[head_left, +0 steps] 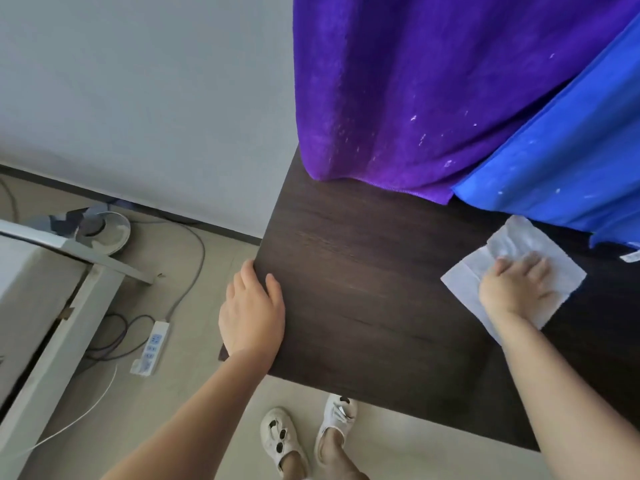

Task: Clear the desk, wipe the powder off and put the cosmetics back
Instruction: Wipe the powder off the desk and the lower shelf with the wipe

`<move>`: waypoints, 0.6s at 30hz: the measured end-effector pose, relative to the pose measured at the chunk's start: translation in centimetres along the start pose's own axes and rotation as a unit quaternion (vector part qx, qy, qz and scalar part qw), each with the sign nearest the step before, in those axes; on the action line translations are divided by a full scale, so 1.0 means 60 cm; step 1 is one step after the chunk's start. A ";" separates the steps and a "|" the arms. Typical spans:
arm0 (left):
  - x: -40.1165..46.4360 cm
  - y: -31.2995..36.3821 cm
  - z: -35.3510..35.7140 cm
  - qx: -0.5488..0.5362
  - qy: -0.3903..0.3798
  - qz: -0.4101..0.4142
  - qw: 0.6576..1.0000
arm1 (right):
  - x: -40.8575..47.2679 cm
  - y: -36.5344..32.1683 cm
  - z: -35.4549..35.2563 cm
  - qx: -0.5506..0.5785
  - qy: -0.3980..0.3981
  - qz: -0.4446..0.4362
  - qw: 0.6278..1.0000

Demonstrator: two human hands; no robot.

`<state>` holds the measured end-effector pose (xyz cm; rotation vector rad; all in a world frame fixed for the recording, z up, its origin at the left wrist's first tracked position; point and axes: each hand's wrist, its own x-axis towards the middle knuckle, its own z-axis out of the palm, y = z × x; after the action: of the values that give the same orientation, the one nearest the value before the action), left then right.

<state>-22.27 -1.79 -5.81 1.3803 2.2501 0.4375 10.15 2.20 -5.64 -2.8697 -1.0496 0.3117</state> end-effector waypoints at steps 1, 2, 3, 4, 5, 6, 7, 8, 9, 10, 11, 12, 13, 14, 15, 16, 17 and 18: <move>-0.001 0.001 -0.001 0.001 0.001 0.001 1.000 | -0.004 -0.042 0.005 0.002 -0.004 0.002 1.000; -0.001 0.001 -0.001 0.001 0.002 0.001 1.000 | -0.012 -0.089 0.016 0.001 -0.005 -0.036 0.999; 0.000 0.001 -0.001 0.001 0.003 0.000 1.000 | -0.026 -0.138 0.034 -0.004 -0.006 -0.098 0.995; 0.001 0.001 -0.001 0.002 0.003 -0.003 1.000 | -0.045 -0.187 0.051 -0.015 -0.011 -0.168 0.986; 0.001 0.000 0.000 0.003 0.004 -0.005 1.000 | -0.068 -0.234 0.067 -0.029 -0.019 -0.235 0.971; 0.002 0.000 0.001 0.005 0.004 -0.007 1.000 | -0.090 -0.277 0.081 -0.043 -0.022 -0.287 0.957; 0.002 0.000 0.001 0.008 0.004 -0.009 1.000 | -0.109 -0.314 0.091 -0.055 -0.022 -0.313 0.948; 0.002 0.001 0.001 0.010 0.005 -0.009 1.000 | -0.122 -0.343 0.096 -0.069 -0.023 -0.316 0.946; 0.001 0.001 0.002 0.012 0.006 -0.008 1.000 | -0.131 -0.363 0.099 -0.083 -0.020 -0.307 0.948; 0.001 0.001 0.002 0.014 0.007 -0.008 1.000 | -0.138 -0.377 0.101 -0.095 -0.012 -0.301 0.949; 0.001 0.001 0.003 0.018 0.007 -0.009 1.000 | -0.147 -0.385 0.104 -0.098 -0.006 -0.310 0.946; 0.002 0.001 0.003 0.021 0.005 -0.011 1.000 | -0.155 -0.389 0.107 -0.090 -0.007 -0.338 0.937; 0.002 0.001 0.003 0.021 0.003 -0.014 1.000 | -0.164 -0.394 0.112 -0.078 -0.015 -0.386 0.919; 0.002 0.001 0.003 0.020 0.002 -0.016 1.000 | -0.170 -0.399 0.115 -0.070 -0.023 -0.442 0.894; 0.002 0.001 0.002 0.016 0.003 -0.017 1.000 | -0.170 -0.407 0.116 -0.067 -0.031 -0.487 0.870; 0.002 0.002 0.003 0.014 0.005 -0.017 1.000 | -0.162 -0.417 0.113 -0.064 -0.034 -0.512 0.856; 0.002 0.002 0.003 0.012 0.008 -0.016 1.000 | -0.150 -0.428 0.109 -0.059 -0.033 -0.518 0.853; 0.001 0.001 0.003 0.011 0.011 -0.015 1.000 | -0.136 -0.439 0.104 -0.052 -0.034 -0.515 0.855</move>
<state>-22.15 -1.72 -5.92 1.3583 2.2967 0.4209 -13.87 17.07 -6.86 -1.9228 -2.4158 0.2547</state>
